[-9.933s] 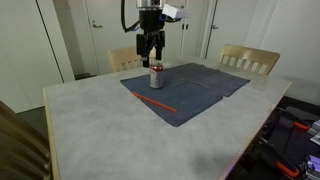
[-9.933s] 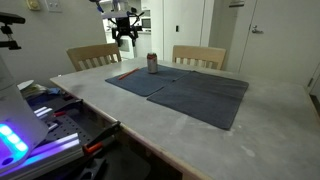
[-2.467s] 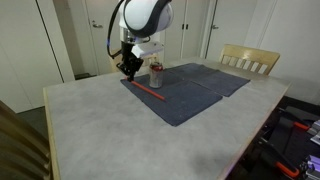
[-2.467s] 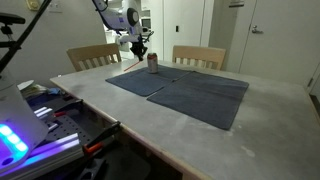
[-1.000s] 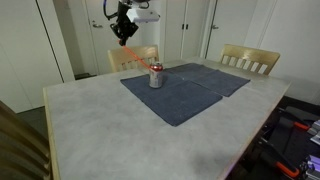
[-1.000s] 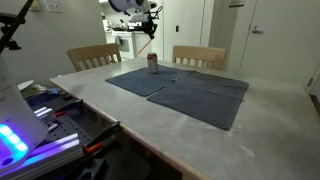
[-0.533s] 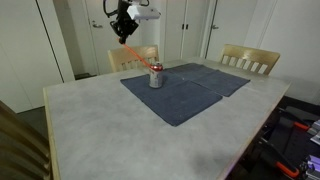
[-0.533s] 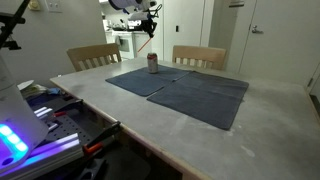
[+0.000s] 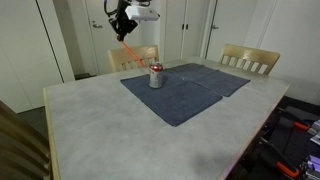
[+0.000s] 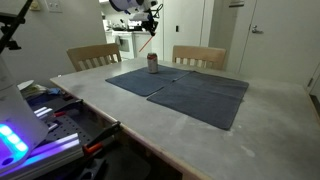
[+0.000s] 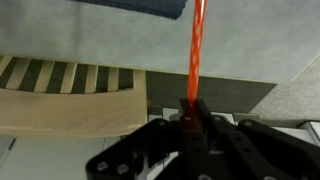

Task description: Put the straw inside the can

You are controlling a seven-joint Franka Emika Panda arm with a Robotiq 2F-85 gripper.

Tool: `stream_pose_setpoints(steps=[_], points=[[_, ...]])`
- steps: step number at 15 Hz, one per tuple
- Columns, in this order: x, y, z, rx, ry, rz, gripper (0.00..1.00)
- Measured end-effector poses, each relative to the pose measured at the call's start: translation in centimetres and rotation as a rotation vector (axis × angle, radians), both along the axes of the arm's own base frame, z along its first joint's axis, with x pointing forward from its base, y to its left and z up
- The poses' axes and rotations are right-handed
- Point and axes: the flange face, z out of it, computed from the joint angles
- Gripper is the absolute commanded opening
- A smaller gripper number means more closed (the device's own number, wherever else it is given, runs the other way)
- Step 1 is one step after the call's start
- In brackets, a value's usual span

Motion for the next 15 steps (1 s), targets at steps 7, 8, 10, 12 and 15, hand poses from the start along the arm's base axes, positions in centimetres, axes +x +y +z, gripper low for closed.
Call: stream_pose_setpoints(steps=[7, 8, 10, 12, 15], points=[[0.18, -0.13, 0.71, 0.038, -0.093, 0.008, 0.02], [0.18, -0.17, 0.7, 0.041, -0.098, 0.009, 0.02], [0.16, -0.22, 0.69, 0.044, -0.105, 0.009, 0.02], [0.15, -0.23, 0.68, 0.047, -0.111, 0.01, 0.02], [0.08, -0.28, 0.57, 0.05, -0.118, 0.011, 0.02]])
